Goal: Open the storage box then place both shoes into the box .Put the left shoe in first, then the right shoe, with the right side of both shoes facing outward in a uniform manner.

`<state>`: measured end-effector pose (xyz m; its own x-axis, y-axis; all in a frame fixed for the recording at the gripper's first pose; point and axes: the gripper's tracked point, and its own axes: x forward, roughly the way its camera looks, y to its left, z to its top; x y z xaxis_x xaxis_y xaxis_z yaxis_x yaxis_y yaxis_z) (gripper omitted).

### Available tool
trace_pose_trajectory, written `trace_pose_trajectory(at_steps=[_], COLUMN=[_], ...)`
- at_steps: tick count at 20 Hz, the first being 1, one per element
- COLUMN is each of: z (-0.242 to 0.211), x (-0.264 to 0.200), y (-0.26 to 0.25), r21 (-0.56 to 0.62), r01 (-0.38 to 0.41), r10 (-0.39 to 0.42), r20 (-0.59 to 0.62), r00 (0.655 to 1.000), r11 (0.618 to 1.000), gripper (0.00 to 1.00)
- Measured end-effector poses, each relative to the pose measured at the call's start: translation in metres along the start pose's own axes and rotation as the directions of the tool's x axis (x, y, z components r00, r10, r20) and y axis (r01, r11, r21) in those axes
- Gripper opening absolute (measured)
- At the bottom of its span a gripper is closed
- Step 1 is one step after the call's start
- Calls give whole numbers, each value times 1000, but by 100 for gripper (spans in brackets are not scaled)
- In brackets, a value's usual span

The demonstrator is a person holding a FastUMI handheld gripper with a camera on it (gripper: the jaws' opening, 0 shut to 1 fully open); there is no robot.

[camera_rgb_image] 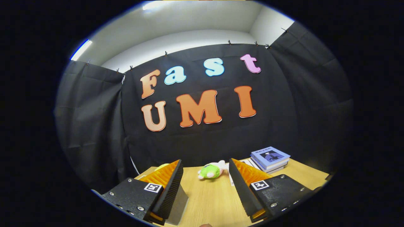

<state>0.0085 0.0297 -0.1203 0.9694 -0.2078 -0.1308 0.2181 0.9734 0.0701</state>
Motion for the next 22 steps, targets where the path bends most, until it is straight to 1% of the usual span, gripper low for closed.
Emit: trace_pose_trajectory(at_steps=[4,6,8,11,12,16,20,22], z=[27,32,37,46,48,53,54,55], x=[-18,-22,-26,-30,-31,-30,-30,-28], y=[-20,-30,-36,-37,-40,-68,-83,-96], r21=[-66,-100,-111,-110,-116,-155,-143,-137], r01=[21,31,33,-13,-16,33,47,70], r10=[-16,-23,-25,23,28,-13,-30,-53], r20=[70,76,77,97,102,126,120,124], r00=[997,997,997,995,994,992,992,991], r11=[998,995,993,994,993,987,989,988], gripper=[90,91,93,93,93,93,93,93])
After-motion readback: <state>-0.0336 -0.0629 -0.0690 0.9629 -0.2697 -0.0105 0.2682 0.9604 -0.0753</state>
